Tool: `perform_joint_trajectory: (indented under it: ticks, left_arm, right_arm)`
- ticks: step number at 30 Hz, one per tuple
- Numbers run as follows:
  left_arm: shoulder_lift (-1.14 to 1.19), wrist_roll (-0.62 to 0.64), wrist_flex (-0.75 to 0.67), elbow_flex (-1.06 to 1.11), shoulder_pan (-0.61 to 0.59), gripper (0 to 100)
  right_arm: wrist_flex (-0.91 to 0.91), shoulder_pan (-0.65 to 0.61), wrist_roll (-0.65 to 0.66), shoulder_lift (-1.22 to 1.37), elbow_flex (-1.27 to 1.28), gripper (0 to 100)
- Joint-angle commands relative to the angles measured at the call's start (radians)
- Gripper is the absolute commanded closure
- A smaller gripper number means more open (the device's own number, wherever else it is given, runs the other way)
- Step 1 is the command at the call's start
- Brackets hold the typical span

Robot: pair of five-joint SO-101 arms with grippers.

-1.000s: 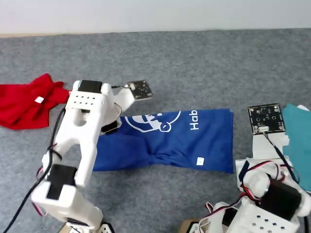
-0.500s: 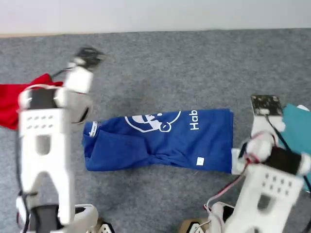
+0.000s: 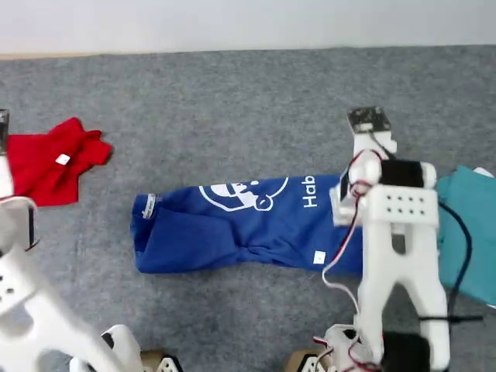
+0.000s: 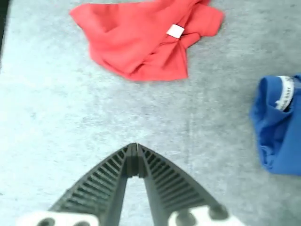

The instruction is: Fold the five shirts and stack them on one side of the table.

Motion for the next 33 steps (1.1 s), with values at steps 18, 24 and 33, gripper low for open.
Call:
perform_joint_trajectory:
  ticks: [18,24,33]
  left_arm:
    - [-0.031,-0.035,0.003,-0.004,-0.021,100]
    - [-0.031,-0.035,0.003,-0.002,-0.021,100]
    - [-0.031,-0.035,0.0,-0.002,-0.021,100]
  right_arm:
    - [-0.286,-0.028,-0.187,0.631,-0.295,68.9]
    - [-0.282,-0.028,-0.218,0.76,-0.37,69.9]
    - [-0.229,-0.031,-0.216,0.819,-0.382,74.4]
